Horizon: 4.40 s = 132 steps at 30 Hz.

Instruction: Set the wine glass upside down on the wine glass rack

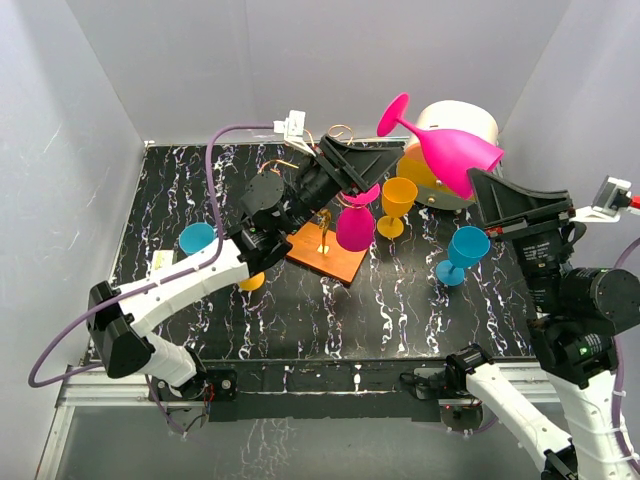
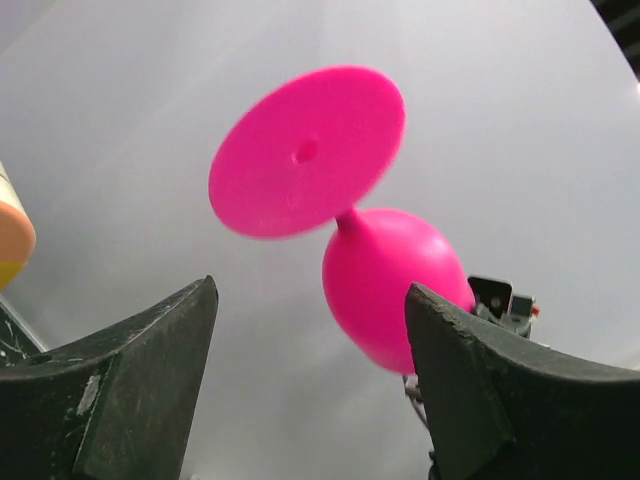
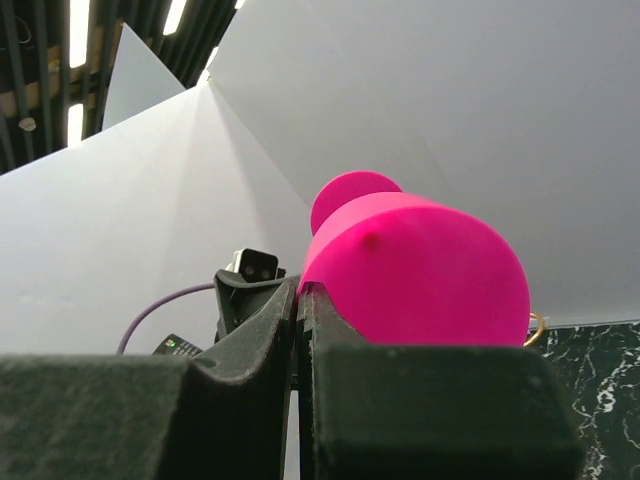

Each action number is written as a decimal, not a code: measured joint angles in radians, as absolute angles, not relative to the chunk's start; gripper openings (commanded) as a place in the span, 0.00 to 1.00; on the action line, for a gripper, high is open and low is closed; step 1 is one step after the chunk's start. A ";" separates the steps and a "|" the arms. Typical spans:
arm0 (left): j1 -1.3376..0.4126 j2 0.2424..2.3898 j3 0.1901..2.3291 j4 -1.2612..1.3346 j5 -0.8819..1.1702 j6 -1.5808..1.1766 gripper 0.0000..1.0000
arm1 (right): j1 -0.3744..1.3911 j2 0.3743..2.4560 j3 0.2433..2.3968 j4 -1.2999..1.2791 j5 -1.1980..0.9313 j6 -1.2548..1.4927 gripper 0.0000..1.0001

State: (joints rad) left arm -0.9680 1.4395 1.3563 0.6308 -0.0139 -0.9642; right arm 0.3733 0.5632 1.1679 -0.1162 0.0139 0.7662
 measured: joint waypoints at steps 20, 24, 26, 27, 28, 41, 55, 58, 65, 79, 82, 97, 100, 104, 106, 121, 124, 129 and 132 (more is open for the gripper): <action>-1.052 1.481 1.381 0.737 -0.269 -1.044 0.42 | 0.373 0.561 1.127 -0.034 -0.160 0.901 0.00; -1.053 1.479 1.379 0.768 -0.271 -1.040 0.42 | 0.373 0.561 1.122 -0.015 -0.165 0.927 0.00; -1.053 1.477 1.371 0.774 -0.273 -1.040 0.43 | 0.373 0.561 1.122 -0.015 -0.155 0.938 0.00; -1.054 1.473 1.364 0.779 -0.274 -1.040 0.43 | 0.373 0.561 1.122 -0.017 -0.148 0.943 0.00; -1.054 1.468 1.353 0.779 -0.274 -1.040 0.43 | 0.373 0.561 1.122 -0.020 -0.134 0.947 0.00; -1.058 1.421 1.320 0.813 -0.281 -0.992 0.60 | 0.373 0.568 1.120 -0.046 -0.050 0.999 0.00; -1.058 1.422 1.377 0.832 -0.305 -0.942 0.52 | 0.373 0.576 1.109 0.005 -0.152 1.029 0.00; -1.058 1.441 1.419 0.850 -0.304 -0.936 0.49 | 0.373 0.572 1.086 0.032 -0.163 1.036 0.00; -1.058 1.521 1.505 0.915 -0.278 -0.934 0.39 | 0.373 0.570 1.075 0.057 -0.205 1.050 0.00; -1.058 1.554 1.515 0.998 -0.244 -0.851 0.00 | 0.373 0.571 1.064 0.080 -0.238 1.082 0.14; -1.058 1.554 1.515 1.010 -0.226 -0.813 0.00 | 0.373 0.570 1.064 0.058 -0.230 1.078 0.38; -1.058 1.401 1.513 0.636 -0.116 -0.646 0.00 | 0.373 0.622 1.402 -0.485 -0.074 0.756 0.80; -1.058 1.339 1.504 0.554 -0.076 -0.595 0.00 | 0.373 0.654 1.470 -0.548 -0.099 0.692 0.80; -1.058 1.264 1.501 0.414 -0.014 -0.476 0.00 | 0.373 0.725 1.508 -0.604 -0.186 0.648 0.80; -1.058 1.234 1.498 0.335 0.028 -0.409 0.00 | 0.373 0.768 1.509 -0.614 -0.251 0.648 0.80; -1.058 0.985 1.239 0.013 0.174 -0.006 0.00 | 0.373 0.890 1.291 -0.210 -0.793 0.890 0.73; -1.058 0.957 1.200 -0.004 0.199 0.055 0.00 | 0.373 0.901 1.255 -0.146 -0.820 0.949 0.73; -1.058 0.955 1.190 -0.011 0.219 0.124 0.00 | 0.373 0.921 1.226 -0.103 -0.838 1.013 0.69; -1.058 0.958 1.190 -0.007 0.223 0.151 0.00 | 0.374 0.929 1.213 -0.089 -0.842 1.036 0.65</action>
State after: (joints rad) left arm -1.0580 0.9581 1.1904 -0.0074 0.2230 0.1509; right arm 0.3740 0.9295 1.2129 -0.0891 -0.8421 1.0355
